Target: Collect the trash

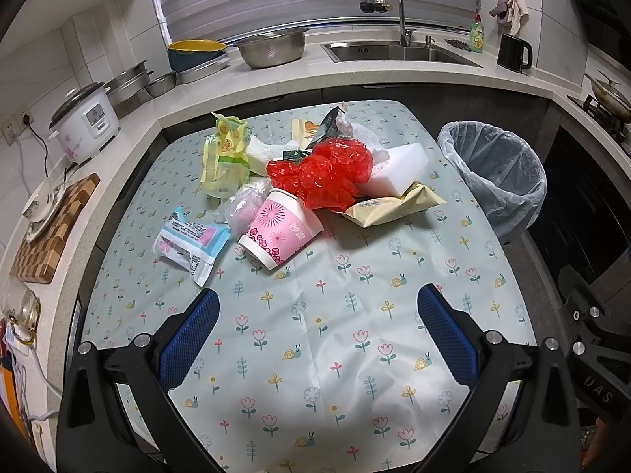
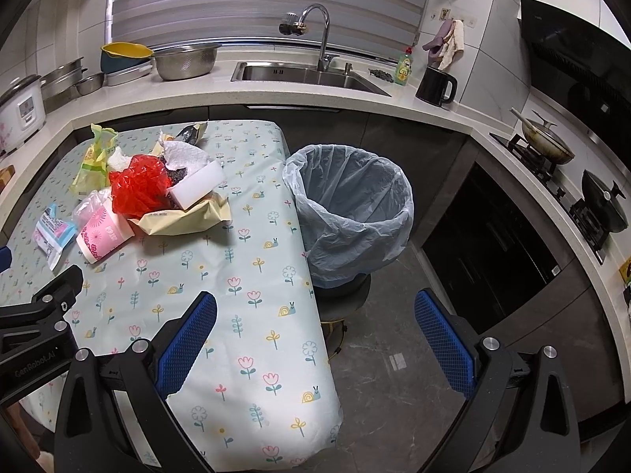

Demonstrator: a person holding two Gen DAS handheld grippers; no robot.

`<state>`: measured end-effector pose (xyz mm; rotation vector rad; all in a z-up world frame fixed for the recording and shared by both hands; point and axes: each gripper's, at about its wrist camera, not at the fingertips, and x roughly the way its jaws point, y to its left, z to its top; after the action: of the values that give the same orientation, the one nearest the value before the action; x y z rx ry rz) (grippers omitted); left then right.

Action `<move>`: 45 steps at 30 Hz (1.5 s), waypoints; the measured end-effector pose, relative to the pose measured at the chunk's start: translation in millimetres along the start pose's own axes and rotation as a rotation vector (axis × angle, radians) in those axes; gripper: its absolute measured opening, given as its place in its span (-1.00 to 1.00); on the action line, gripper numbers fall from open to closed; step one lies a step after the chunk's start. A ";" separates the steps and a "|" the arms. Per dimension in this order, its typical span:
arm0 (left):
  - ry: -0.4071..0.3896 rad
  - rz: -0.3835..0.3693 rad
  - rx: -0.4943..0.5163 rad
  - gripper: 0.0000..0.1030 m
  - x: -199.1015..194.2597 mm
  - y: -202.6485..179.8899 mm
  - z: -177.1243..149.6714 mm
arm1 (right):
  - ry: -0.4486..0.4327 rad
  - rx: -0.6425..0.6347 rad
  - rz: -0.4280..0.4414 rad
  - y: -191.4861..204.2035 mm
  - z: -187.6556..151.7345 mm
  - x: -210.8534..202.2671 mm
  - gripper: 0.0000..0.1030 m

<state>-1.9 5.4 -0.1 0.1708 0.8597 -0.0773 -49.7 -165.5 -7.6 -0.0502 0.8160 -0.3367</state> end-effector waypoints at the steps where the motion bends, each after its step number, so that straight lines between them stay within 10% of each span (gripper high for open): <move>1: 0.000 0.000 0.001 0.87 0.1 -0.4 0.1 | 0.000 -0.001 0.000 0.3 -0.3 -0.3 0.87; 45: -0.006 0.000 0.017 0.87 0.4 -11.3 -0.1 | 0.000 0.003 -0.012 -5.3 -2.4 1.9 0.87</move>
<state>-3.2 -5.7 -1.8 0.1861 0.8533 -0.0852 -51.7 -170.9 -9.7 -0.0523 0.8155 -0.3495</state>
